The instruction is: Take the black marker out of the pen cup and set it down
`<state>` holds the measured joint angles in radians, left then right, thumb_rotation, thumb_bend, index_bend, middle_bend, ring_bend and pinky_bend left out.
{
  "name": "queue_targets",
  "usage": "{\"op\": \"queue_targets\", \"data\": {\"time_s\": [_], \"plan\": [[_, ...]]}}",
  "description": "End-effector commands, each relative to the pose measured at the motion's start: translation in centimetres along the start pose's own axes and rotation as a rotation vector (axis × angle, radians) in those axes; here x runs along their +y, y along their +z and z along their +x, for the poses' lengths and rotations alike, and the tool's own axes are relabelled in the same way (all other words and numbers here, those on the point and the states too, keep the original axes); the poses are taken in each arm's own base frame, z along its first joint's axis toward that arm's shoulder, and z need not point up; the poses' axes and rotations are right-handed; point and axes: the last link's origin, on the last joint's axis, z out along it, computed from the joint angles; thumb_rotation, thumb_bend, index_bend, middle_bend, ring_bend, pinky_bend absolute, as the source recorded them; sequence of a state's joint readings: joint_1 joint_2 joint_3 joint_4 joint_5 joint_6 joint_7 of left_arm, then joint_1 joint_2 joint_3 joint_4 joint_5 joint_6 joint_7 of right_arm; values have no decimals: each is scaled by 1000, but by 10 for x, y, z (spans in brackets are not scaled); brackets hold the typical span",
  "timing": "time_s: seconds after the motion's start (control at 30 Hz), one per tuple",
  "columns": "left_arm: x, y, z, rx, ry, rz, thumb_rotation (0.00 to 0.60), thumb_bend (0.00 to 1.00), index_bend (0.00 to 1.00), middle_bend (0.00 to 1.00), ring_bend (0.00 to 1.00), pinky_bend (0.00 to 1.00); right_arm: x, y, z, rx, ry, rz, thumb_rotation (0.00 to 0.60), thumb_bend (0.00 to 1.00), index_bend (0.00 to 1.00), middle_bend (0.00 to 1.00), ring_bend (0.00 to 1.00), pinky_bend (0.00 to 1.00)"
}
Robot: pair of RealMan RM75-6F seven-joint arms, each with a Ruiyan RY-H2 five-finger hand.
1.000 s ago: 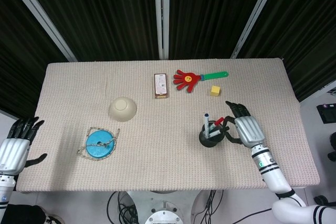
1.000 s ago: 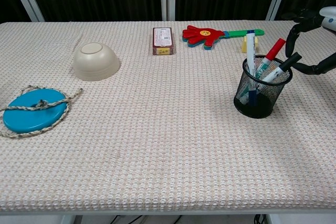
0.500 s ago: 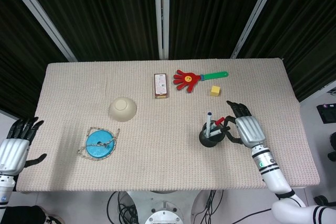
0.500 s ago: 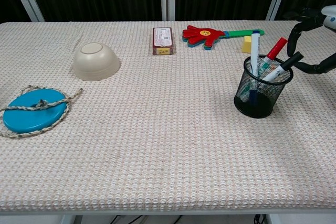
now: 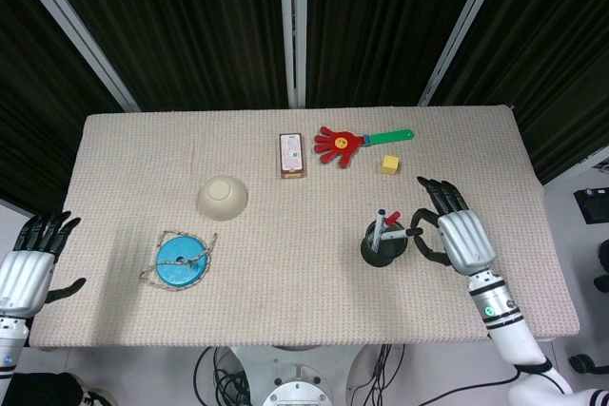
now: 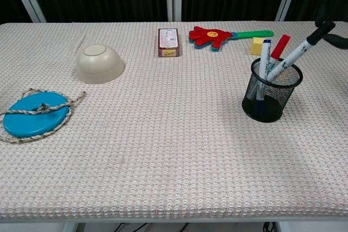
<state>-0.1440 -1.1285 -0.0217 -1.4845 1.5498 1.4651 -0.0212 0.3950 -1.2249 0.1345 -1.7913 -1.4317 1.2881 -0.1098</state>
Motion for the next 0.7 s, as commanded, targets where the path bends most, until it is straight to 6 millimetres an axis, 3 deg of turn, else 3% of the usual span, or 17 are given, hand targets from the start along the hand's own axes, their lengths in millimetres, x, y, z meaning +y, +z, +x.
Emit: {"op": "queue_targets", "data": {"time_s": [0.03, 0.23, 0.4, 0.53, 0.7], "plan": [[0, -1, 0, 0, 1, 0, 600, 131, 105, 42, 0, 0, 2, -11, 16, 55, 8, 3, 600, 363, 658, 52, 0, 0], [1, 0, 0, -1, 3, -1, 600, 131, 105, 42, 0, 0, 22, -24, 39, 149, 28, -40, 600, 366, 681, 67, 0, 0], [2, 1, -1, -5, 5, -4, 600, 130, 105, 42, 0, 0, 47, -23, 44, 168, 30, -117, 600, 367, 686, 71, 0, 0], [2, 3, -2, -12, 6, -2, 600, 131, 105, 42, 0, 0, 65, -18, 35, 157, -6, -167, 600, 370, 687, 73, 0, 0], [2, 5, -3, -17, 7, 0, 600, 131, 105, 42, 0, 0, 73, -12, 9, 111, -37, -174, 600, 370, 688, 75, 0, 0]]}}
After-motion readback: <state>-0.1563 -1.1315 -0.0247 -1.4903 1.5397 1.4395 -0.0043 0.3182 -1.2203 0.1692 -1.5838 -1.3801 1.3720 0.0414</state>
